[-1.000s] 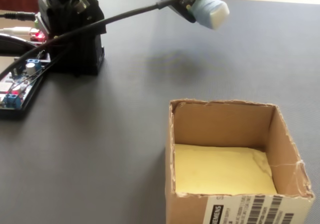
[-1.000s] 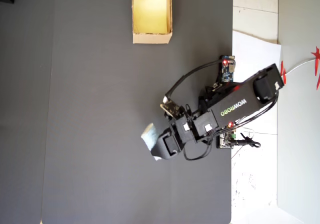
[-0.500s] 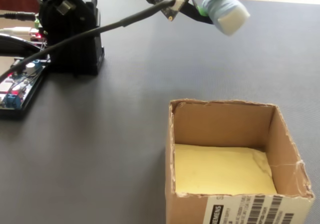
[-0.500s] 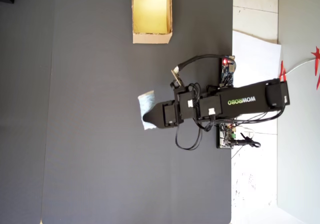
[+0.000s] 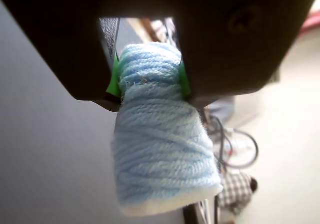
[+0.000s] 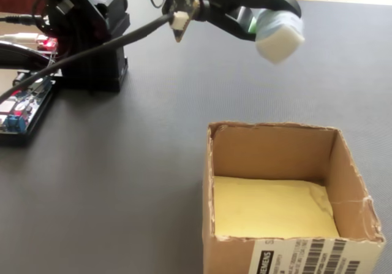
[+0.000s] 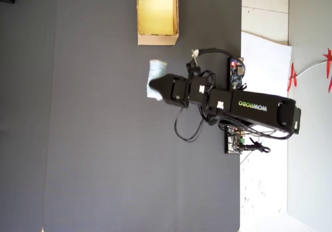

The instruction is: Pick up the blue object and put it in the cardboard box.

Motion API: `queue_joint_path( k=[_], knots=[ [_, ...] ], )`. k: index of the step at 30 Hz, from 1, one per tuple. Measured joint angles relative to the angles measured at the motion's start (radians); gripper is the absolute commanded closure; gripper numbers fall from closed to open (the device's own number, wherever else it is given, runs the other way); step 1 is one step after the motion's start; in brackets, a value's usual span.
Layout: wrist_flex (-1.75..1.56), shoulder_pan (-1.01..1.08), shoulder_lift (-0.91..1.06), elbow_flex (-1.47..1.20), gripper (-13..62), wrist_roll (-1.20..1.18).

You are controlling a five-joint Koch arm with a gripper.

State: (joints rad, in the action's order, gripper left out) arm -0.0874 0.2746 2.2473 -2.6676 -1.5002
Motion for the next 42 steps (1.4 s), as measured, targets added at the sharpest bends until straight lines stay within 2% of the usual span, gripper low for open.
queue_joint_path(
  k=[6, 13, 15, 16, 19, 21, 23, 24, 30, 42],
  knots=[
    [-0.028, 0.308, -0.097, 0.107, 58.5, 0.097],
    [-0.026, 0.411, -0.232, 0.219, 58.5, 0.127],
    [-0.028, 0.451, -0.337, 0.298, 58.3, 0.129],
    [-0.028, 0.462, -0.387, 0.337, 51.2, 0.127],
    [-0.028, 0.479, -0.44, 0.396, 46.3, 0.127],
    [-0.028, 0.489, -0.466, 0.414, 32.4, 0.127],
    [-0.005, 0.492, -0.489, 0.431, 21.9, 0.109],
    [0.029, 0.495, -0.495, 0.453, 19.7, 0.104],
    [0.084, 0.518, -0.5, 0.486, 15.6, 0.089],
    [0.084, 0.469, -0.457, 0.474, 15.6, 0.089]
  ],
)
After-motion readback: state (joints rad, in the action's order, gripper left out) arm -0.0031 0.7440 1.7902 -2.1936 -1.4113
